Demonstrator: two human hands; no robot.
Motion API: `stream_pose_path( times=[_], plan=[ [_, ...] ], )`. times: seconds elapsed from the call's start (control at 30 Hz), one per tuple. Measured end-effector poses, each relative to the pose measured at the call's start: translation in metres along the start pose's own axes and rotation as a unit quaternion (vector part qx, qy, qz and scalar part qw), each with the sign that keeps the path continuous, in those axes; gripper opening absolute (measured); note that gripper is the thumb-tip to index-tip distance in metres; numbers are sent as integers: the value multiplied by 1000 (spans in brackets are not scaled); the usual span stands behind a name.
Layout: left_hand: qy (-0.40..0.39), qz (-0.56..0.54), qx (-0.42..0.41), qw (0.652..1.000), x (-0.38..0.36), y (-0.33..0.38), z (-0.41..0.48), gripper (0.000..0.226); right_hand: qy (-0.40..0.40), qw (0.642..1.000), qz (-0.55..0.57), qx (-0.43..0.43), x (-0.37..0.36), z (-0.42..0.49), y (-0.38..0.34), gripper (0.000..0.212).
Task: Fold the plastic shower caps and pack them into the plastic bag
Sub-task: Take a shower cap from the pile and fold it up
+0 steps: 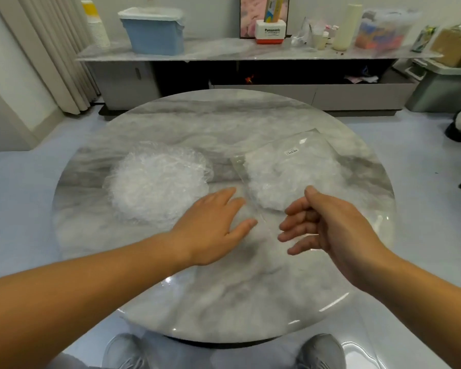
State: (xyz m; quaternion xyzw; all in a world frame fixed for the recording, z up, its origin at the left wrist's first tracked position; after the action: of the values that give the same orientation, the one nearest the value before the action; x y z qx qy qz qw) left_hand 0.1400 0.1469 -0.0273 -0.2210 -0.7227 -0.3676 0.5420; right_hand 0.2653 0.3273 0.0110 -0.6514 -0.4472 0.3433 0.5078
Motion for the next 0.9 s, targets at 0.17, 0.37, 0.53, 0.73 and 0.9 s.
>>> stream_pose_path(
  times=[0.17,0.37,0.53,0.73,0.9],
  plan=[
    [3,56,151,987,-1,-71,-26,69,-149,964,-222,9,-49,15,19,41],
    [24,28,126,991,1,-119,-27,64,-186,907,-377,30,-77,33,33,35],
    [13,30,109,994,2,-122,-16,63,-185,898,-398,42,-78,38,34,32],
    [33,37,113,992,5,-125,-12,69,-191,890,-410,55,-76,40,34,24],
    [71,48,65,994,6,-118,-22,86,-177,893,-405,86,-70,42,37,34]
  ],
)
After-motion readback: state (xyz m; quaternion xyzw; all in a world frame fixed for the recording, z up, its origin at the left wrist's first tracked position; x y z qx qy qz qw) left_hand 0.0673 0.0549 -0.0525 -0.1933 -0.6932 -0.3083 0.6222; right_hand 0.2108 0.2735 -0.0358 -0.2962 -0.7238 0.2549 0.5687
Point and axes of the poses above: each hand's wrist, its own z-axis towards the middle knuckle, its own x-axis out of the back of the hand, y = z × x, the point moved 1 cm from there along z, towards the middle knuckle, and after that the axes turned 2 degrees about -y, right-handed, at the moved point
